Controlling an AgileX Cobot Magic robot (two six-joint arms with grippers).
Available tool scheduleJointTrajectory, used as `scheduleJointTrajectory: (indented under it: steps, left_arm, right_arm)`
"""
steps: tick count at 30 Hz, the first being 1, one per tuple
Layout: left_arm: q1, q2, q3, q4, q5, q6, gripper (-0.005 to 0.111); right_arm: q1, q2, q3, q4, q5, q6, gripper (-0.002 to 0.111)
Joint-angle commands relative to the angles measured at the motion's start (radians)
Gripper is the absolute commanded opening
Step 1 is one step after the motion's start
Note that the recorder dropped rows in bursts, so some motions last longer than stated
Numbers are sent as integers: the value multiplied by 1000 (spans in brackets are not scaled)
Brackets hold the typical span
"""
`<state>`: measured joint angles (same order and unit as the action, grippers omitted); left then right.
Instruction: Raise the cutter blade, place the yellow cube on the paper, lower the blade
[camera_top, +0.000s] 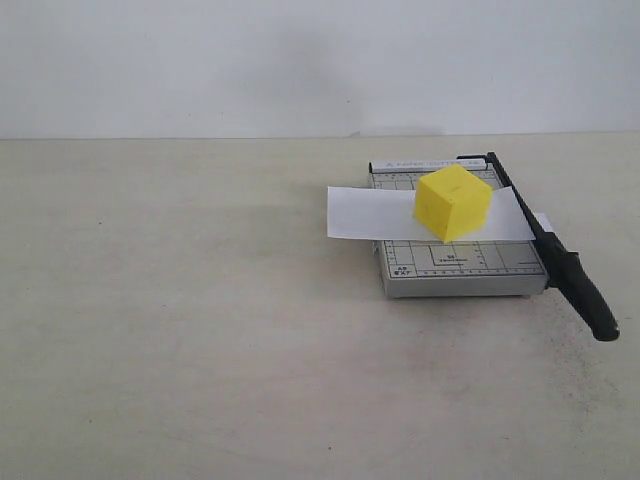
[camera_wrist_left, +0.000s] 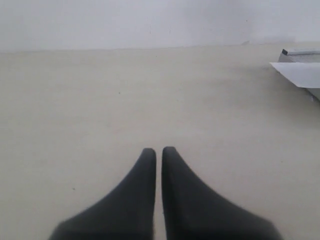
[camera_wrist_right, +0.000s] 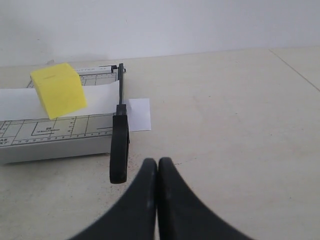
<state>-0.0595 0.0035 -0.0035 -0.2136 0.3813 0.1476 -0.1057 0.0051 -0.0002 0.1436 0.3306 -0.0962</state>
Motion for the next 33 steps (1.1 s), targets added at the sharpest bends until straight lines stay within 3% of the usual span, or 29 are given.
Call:
scheduleJointTrajectory:
  steps: [1,33]
  left_arm:
    - [-45,-3,3,62,39,-196,4]
    - [-56,-3,3,64,31,-192,4]
  right_arm:
    - [-1,-5,0,0,-9,-6,0]
    - [-1,-5,0,0,-15,-6,0]
